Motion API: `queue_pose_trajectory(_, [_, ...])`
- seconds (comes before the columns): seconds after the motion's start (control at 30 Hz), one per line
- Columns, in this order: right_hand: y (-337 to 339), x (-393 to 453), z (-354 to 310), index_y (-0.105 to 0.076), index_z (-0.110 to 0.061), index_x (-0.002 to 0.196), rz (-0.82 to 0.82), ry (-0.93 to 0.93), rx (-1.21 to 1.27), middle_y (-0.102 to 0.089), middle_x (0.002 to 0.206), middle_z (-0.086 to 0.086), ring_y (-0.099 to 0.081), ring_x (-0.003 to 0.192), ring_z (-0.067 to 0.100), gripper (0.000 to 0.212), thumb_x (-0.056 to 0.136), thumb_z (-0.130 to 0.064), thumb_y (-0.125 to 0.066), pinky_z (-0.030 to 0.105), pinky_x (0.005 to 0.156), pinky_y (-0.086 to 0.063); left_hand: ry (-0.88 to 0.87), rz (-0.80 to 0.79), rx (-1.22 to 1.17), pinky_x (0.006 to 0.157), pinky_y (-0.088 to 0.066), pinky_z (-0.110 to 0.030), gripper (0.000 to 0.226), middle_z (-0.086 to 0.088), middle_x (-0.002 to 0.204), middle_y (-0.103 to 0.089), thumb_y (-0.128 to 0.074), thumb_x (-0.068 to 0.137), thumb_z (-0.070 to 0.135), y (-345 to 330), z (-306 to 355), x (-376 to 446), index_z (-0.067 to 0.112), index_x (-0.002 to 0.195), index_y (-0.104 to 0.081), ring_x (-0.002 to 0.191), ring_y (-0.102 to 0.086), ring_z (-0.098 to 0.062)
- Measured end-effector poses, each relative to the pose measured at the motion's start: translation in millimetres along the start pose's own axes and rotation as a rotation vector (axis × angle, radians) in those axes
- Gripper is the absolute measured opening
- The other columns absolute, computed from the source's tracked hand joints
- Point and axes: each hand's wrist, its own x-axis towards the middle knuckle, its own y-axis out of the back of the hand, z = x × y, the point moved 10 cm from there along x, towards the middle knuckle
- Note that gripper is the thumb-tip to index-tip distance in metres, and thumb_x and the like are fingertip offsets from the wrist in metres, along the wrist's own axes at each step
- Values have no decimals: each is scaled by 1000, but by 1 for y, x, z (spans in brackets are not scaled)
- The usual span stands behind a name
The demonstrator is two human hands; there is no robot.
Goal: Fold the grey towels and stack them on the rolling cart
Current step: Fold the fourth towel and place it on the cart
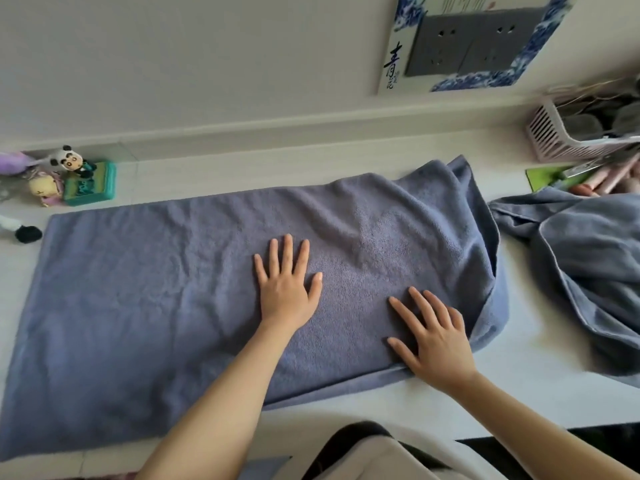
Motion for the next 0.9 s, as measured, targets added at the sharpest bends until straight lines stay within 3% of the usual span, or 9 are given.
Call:
queue_pose_trajectory(0.1, [9, -21, 17, -54, -26, 132, 41, -69, 18, -55, 127, 10, -51, 105, 32, 59, 84, -58, -42, 41, 79, -44, -5, -6, -2, 113, -4, -60, 68, -10, 157, -19, -19, 89, 55, 0, 2, 0, 23, 149, -24, 144, -14, -35])
queue_pose_trajectory(0.23, [26, -44, 25, -63, -16, 121, 147, -142, 48, -59, 108, 7, -57, 87, 31, 53, 81, -47, -46, 38, 72, -49, -42, 1, -54, 113, 2, -56, 71, -16, 156, -17, -18, 88, 53, 5, 14, -2, 17, 149, -26, 144, -13, -36])
queue_pose_trajectory(0.33, [28, -65, 28, -63, -15, 121, 160, -252, 25, -61, 108, 8, -58, 90, 31, 54, 81, -46, -44, 38, 72, -50, -209, 2, -48, 113, -9, -57, 66, -16, 153, -28, -27, 89, 50, 1, 38, -19, 17, 146, -33, 140, -26, -37])
queue_pose_trajectory(0.57, [22, -86, 42, -58, -12, 126, 142, -446, 22, -60, 116, 12, -55, 103, 34, 63, 82, -52, -37, 43, 84, -50, -183, -51, -35, 108, -20, -63, 66, -17, 150, -34, -26, 88, 51, -4, 36, -21, 16, 143, -40, 137, -31, -40])
queue_pose_trajectory(0.67, [42, -72, 48, -61, -10, 121, 274, -447, 74, -61, 109, 9, -57, 96, 31, 57, 83, -48, -40, 41, 81, -49, -200, -48, -99, 111, -16, -62, 69, -20, 152, -27, -21, 89, 51, 6, 52, -24, 12, 145, -35, 141, -25, -37])
queue_pose_trajectory(0.77, [62, -45, 69, -62, -10, 116, 411, -503, 116, -60, 107, 11, -52, 93, 30, 50, 83, -41, -42, 40, 82, -42, -254, -29, -163, 115, 1, -51, 74, -15, 158, -9, -9, 88, 53, 26, 85, -22, 15, 150, -20, 146, -7, -28])
queue_pose_trajectory(0.9, [61, 2, 115, -55, -6, 124, 388, -645, 308, -53, 124, 19, -49, 107, 40, 48, 87, -35, -48, 44, 94, -38, -303, 15, -296, 116, -3, -49, 74, -14, 158, -11, -10, 87, 52, 54, 136, -9, 14, 149, -24, 147, -8, -26])
